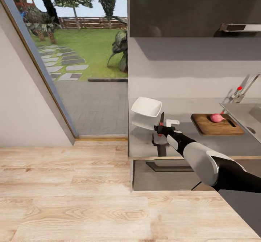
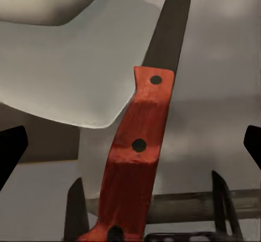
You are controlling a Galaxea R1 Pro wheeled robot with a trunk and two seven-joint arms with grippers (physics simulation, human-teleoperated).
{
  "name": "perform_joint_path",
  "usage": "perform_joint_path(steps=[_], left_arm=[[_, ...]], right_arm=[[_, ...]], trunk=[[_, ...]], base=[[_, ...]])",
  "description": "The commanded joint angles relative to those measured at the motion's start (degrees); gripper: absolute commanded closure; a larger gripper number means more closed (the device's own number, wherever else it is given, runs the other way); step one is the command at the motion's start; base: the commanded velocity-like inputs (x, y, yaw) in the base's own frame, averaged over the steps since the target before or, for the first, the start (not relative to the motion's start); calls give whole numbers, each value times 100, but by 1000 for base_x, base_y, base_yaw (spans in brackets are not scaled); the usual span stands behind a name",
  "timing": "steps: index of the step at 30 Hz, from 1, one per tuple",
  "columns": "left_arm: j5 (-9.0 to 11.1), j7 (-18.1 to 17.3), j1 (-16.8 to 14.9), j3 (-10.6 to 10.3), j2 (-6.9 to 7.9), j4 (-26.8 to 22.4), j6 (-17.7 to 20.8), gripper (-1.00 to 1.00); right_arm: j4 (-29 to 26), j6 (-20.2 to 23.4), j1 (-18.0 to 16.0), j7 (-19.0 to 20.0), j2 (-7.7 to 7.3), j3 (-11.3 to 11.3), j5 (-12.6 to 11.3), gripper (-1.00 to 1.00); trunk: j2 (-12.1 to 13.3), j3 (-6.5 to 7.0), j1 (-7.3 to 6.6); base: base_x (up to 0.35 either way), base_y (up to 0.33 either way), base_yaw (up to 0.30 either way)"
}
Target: In the kitchen, take the Vidalia onion out of the sink, dice it on the chopping board with the paring knife, put the diced onion into the bowl on the countertop, then place both the paring knife and the chopping board into the sink.
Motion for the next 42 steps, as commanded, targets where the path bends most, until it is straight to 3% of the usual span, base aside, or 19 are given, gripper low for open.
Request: perform_joint_path(steps=[1,13,42], left_arm=[[55,18,-4,-49,2,3,-22,-100],[53,18,-4,-49,2,1,-23,-100],[57,18,-2,-49,2,7,-23,-100]], right_arm=[[6,-18,11,-4,-2,-49,58,-100],[6,-11,38,-4,-6,-52,58,-100],[6,-10,38,-5,-6,-58,58,-100]], trunk=[[-10,-9,3],[-10,-17,3],[-10,-183,3]], base=[[0,0,0],[0,0,0],[0,0,0]])
